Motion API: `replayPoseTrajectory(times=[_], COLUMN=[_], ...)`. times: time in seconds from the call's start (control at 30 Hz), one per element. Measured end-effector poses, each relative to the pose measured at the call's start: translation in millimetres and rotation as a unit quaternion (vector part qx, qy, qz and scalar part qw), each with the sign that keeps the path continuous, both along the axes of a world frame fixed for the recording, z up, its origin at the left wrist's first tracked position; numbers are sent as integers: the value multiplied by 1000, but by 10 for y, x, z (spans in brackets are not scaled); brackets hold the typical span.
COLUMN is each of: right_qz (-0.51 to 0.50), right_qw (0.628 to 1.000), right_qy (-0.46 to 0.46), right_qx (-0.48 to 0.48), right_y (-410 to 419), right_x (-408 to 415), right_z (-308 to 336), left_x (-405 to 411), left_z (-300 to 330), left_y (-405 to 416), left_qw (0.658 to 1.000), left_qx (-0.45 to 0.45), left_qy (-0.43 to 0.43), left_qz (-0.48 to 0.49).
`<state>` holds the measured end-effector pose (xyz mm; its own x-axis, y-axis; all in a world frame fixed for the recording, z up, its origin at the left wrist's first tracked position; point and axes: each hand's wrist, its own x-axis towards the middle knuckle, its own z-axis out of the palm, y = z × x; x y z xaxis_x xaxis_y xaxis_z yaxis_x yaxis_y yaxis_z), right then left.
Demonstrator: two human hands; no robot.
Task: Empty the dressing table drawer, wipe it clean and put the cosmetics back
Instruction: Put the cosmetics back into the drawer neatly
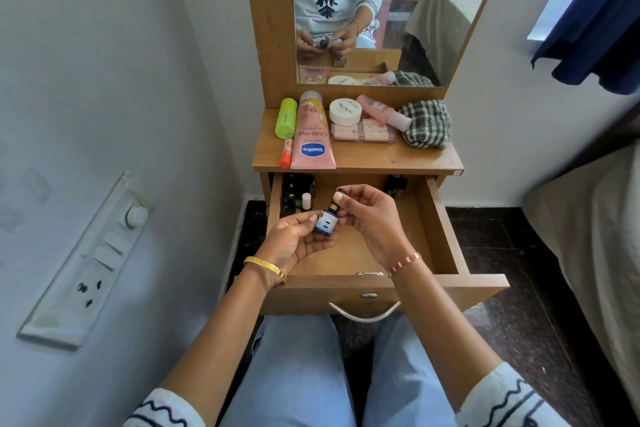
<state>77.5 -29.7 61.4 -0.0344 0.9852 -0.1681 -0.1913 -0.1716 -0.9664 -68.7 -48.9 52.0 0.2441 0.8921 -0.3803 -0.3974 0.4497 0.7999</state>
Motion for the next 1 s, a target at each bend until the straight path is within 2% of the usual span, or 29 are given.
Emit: replayPoseTrajectory(times=[0.27, 0.47, 0.53, 0.67, 0.73, 0.83, 1.0], right_qz=[-25, 25, 28, -14, -10, 48, 121], right_qw=[1000, 999, 998, 997, 994, 982, 931], right_qy=[-4, -41, -53, -73, -100, -172, -343], right_qx=[-19, -21, -20, -37, -48, -59, -28], right_y=[6, 7, 10, 21, 33, 63, 131], right_x=[-35, -16, -24, -73, -113, -208, -475], right_z=[-18, -2, -9, -75, -125, -207, -344], left_x=[8, 18, 26, -35, -125, -290, -403], left_z=[4, -10, -23, -95, -121, -143, -182], left_y=[-12, -18, -17, 34, 62, 87, 141], left_qw=[1000, 999, 997, 974, 956, 933, 907], left_qx=[-1, -1, 10, 42, 49, 56, 52], left_qy=[14, 32, 62, 185, 230, 265, 294], left_qz=[5, 28, 45, 125, 177, 237, 296])
